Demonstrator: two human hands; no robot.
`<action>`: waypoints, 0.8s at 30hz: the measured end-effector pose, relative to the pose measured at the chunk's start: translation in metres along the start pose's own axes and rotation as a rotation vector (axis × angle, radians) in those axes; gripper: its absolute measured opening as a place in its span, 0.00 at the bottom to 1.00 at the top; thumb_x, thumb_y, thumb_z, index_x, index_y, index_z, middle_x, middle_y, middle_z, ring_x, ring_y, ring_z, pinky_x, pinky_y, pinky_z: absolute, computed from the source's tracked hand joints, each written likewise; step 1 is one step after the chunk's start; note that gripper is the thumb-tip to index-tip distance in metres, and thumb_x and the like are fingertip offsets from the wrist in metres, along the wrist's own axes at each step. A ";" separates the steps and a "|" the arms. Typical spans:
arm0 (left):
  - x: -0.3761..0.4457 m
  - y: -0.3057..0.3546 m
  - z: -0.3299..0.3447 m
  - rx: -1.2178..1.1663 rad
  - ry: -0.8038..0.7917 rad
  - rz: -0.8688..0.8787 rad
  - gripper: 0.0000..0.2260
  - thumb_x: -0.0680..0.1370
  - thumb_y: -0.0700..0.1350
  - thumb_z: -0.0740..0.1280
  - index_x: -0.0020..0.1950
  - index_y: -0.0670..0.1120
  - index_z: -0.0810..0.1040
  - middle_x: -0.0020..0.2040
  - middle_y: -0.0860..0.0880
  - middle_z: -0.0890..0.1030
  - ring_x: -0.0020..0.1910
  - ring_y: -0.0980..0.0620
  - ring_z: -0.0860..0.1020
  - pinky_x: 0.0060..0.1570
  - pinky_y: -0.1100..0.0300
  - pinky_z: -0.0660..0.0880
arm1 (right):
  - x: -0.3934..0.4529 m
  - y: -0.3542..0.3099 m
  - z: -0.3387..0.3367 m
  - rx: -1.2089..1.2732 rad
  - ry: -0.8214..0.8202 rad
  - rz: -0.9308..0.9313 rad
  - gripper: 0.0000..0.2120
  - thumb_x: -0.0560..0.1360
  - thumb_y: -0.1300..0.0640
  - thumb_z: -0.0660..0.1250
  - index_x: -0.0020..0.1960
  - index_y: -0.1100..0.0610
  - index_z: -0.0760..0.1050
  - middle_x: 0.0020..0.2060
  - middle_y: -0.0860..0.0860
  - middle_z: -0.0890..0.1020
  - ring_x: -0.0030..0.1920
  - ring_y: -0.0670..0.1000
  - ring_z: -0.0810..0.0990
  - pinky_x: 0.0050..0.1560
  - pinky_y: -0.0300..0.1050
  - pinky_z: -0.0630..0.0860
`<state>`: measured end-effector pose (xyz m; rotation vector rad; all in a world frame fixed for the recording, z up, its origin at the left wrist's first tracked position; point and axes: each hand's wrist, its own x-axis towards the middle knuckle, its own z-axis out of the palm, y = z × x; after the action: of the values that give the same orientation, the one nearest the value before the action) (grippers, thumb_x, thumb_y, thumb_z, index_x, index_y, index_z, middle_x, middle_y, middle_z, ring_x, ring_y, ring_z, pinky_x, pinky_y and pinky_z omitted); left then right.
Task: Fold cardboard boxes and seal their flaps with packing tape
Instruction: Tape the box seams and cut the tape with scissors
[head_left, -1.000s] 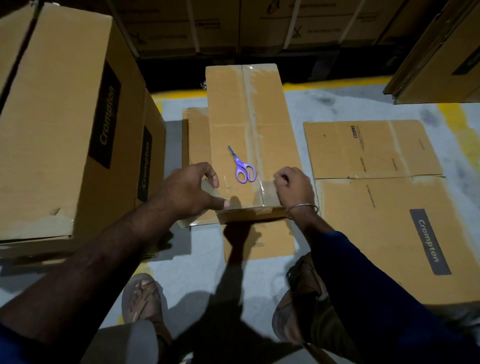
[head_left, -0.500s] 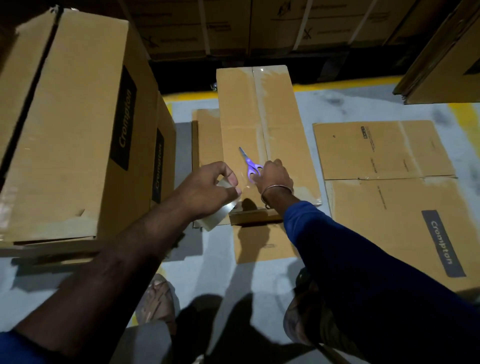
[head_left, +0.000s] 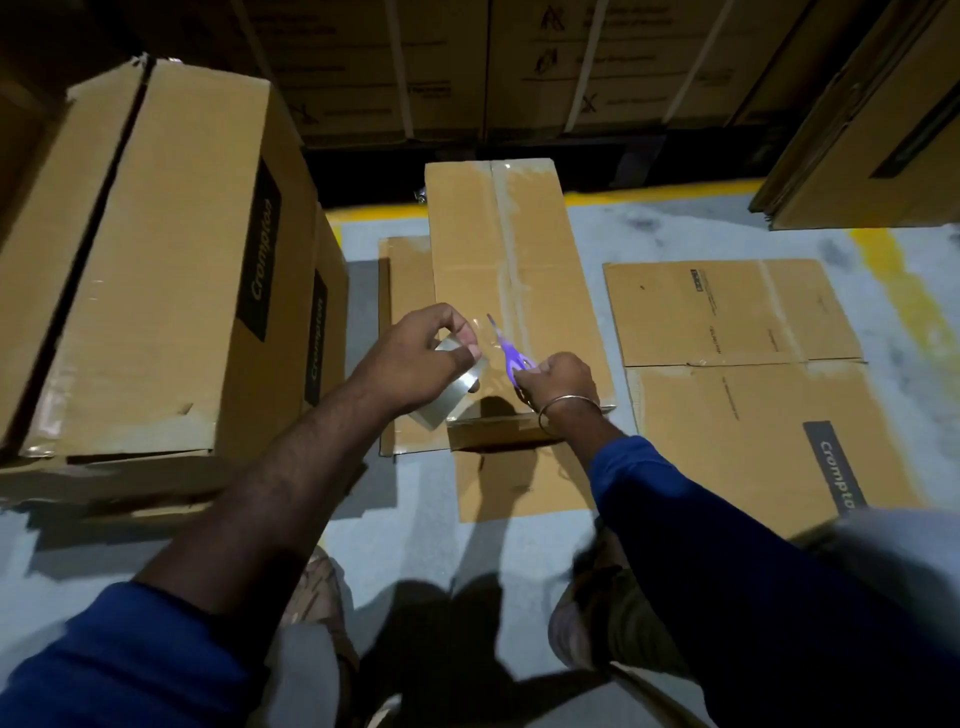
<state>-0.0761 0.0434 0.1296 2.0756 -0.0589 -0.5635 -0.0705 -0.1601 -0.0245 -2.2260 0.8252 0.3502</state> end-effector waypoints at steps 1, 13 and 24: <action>-0.006 0.004 0.000 -0.010 0.007 0.008 0.02 0.81 0.48 0.71 0.49 0.53 0.79 0.47 0.49 0.85 0.44 0.44 0.84 0.46 0.47 0.81 | -0.008 0.004 -0.003 0.058 0.004 0.019 0.16 0.67 0.45 0.75 0.41 0.57 0.79 0.38 0.54 0.83 0.40 0.58 0.82 0.37 0.45 0.74; -0.154 0.044 -0.034 -0.197 0.205 0.274 0.03 0.81 0.48 0.70 0.51 0.51 0.78 0.46 0.43 0.85 0.40 0.39 0.86 0.43 0.36 0.83 | -0.152 -0.047 -0.079 0.148 -0.062 -0.298 0.17 0.66 0.52 0.79 0.29 0.57 0.73 0.27 0.50 0.72 0.29 0.53 0.70 0.31 0.43 0.63; -0.394 0.042 -0.134 -0.179 0.473 0.174 0.04 0.80 0.43 0.71 0.50 0.42 0.80 0.46 0.39 0.84 0.40 0.37 0.84 0.35 0.39 0.83 | -0.353 -0.171 -0.091 -0.164 -0.146 -0.989 0.12 0.67 0.46 0.75 0.32 0.53 0.81 0.30 0.48 0.81 0.34 0.52 0.79 0.31 0.44 0.71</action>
<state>-0.3651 0.2292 0.3679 1.9536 0.0833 0.0354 -0.2256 0.0264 0.2965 -2.4174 -0.4311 0.0856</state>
